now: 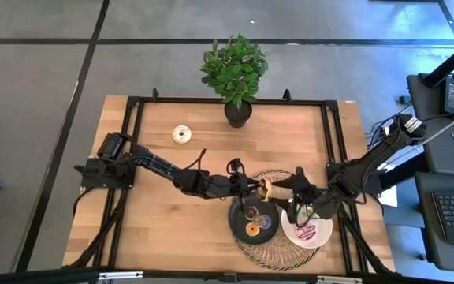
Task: Pick & Place donuts
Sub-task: Put the big black donut on the white plate
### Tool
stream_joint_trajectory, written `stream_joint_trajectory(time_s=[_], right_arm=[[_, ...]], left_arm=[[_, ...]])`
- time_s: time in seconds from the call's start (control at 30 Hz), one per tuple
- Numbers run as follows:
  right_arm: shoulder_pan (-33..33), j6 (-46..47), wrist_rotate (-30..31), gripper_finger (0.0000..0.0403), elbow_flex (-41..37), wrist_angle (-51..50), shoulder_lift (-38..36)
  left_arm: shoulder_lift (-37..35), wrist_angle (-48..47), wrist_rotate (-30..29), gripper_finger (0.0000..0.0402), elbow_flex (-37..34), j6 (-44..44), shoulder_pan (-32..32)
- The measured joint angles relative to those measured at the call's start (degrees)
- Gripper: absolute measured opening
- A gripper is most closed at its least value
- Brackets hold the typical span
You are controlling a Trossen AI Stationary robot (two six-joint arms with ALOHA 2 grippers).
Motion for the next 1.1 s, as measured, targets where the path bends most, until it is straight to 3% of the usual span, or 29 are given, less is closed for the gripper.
stream_joint_trajectory(time_s=[0.17,0.37,0.63,0.9,1.1], right_arm=[[-0.74,0.79,-0.21,0.0241,0.00,0.06,0.03],[-2.01,0.39,-4.15,0.0139,0.00,0.08,0.02],[-2.02,-0.90,-4.40,0.0017,0.00,0.10,0.01],[-0.42,2.66,-4.47,0.0007,0.00,-1.70,-2.57],[5.76,16.39,-5.93,0.0005,0.00,-7.68,-6.02]], left_arm=[[0.00,0.10,0.00,0.0020,0.00,-0.01,0.00],[0.00,0.08,0.00,0.0029,0.00,0.00,0.04],[0.00,0.06,0.11,0.0031,0.00,0.02,-0.06],[-0.14,0.28,-6.97,0.0071,0.02,2.52,-2.24],[-1.38,-0.74,-9.24,0.0114,0.02,4.83,-5.25]])
